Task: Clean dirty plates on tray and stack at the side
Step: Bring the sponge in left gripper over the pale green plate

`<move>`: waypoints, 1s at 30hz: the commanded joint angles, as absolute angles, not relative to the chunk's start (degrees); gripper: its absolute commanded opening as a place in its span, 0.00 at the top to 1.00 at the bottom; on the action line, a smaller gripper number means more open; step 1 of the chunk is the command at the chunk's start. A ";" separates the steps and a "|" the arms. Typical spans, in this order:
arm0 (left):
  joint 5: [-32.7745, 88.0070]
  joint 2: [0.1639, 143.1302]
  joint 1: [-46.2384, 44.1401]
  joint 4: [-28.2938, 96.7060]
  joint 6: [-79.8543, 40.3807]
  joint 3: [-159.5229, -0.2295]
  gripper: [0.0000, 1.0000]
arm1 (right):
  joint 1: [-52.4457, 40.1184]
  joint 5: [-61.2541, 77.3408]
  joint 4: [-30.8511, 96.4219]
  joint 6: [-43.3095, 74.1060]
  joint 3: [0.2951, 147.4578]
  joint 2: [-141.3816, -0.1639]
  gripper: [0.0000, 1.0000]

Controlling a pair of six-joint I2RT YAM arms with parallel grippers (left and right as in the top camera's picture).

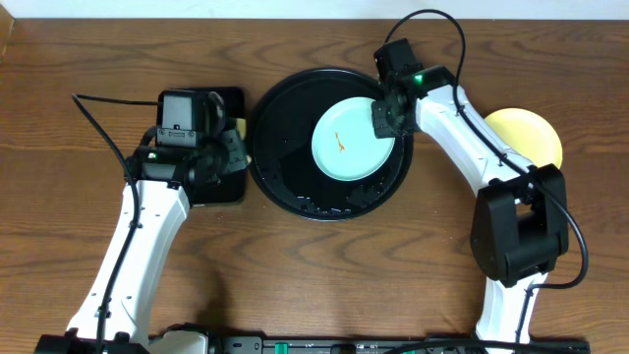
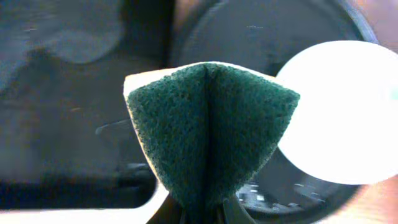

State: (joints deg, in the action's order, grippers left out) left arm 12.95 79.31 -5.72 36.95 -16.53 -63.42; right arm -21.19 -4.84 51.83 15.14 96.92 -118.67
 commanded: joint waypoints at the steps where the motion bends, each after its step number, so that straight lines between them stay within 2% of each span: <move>1: 20.78 79.42 -6.90 35.55 -16.67 -63.33 0.92 | -20.97 -2.72 52.51 16.03 96.73 -119.04 0.99; 10: 19.86 83.20 -16.84 28.93 -17.08 -63.33 0.92 | -20.97 -3.60 54.92 15.25 96.33 -119.04 0.99; 14: 17.65 87.66 -19.99 25.71 -18.81 -63.33 0.92 | -21.12 -3.62 50.37 8.08 94.26 -119.04 0.99; 22: 16.86 94.59 -22.87 17.30 -19.88 -63.33 0.92 | -19.68 -2.61 35.59 7.60 82.81 -119.04 0.99; 30: 14.66 97.51 -24.84 14.85 -24.03 -63.33 0.92 | -19.53 0.25 33.58 7.62 81.71 -119.04 0.99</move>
